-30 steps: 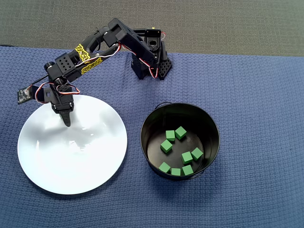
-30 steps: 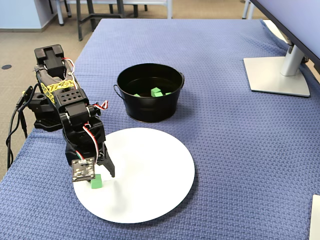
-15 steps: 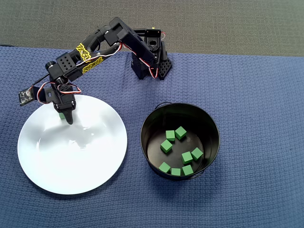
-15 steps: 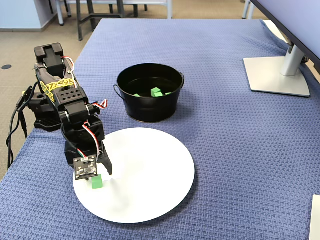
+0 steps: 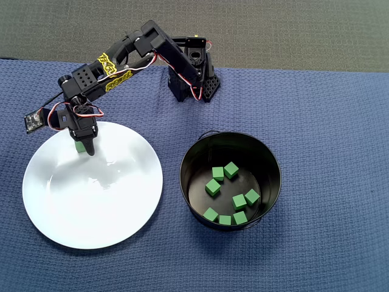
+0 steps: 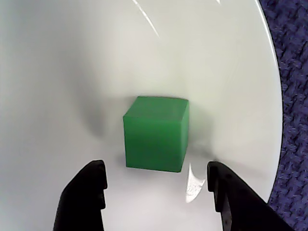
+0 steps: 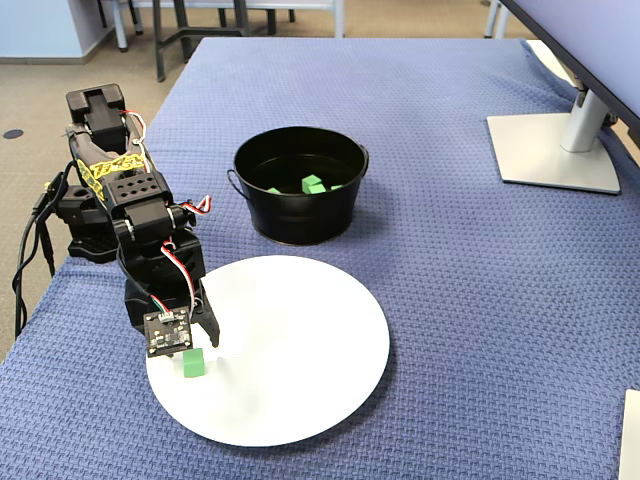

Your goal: Pick up the green cubes from the white plate and place them in the black recipient

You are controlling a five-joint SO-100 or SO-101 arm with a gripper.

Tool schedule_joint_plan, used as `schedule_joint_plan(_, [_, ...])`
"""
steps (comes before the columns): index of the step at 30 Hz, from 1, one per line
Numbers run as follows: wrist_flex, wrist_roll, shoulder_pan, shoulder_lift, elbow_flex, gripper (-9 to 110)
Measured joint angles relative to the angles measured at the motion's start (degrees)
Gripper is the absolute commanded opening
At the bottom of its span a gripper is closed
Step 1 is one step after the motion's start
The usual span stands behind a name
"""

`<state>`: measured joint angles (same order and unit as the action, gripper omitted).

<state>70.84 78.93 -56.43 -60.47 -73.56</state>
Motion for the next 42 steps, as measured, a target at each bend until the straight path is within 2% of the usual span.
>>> schedule_joint_plan(25, [-4.13, 0.00, -0.09, 3.25, 3.34, 18])
schedule_joint_plan(31, [-4.92, 0.00, 0.53, 3.96, 3.69, 13])
schedule_joint_plan(37, [-4.92, 0.00, 0.44, 3.96, 3.69, 0])
schedule_joint_plan(42, [-5.45, -0.79, 0.44, 3.96, 3.69, 0])
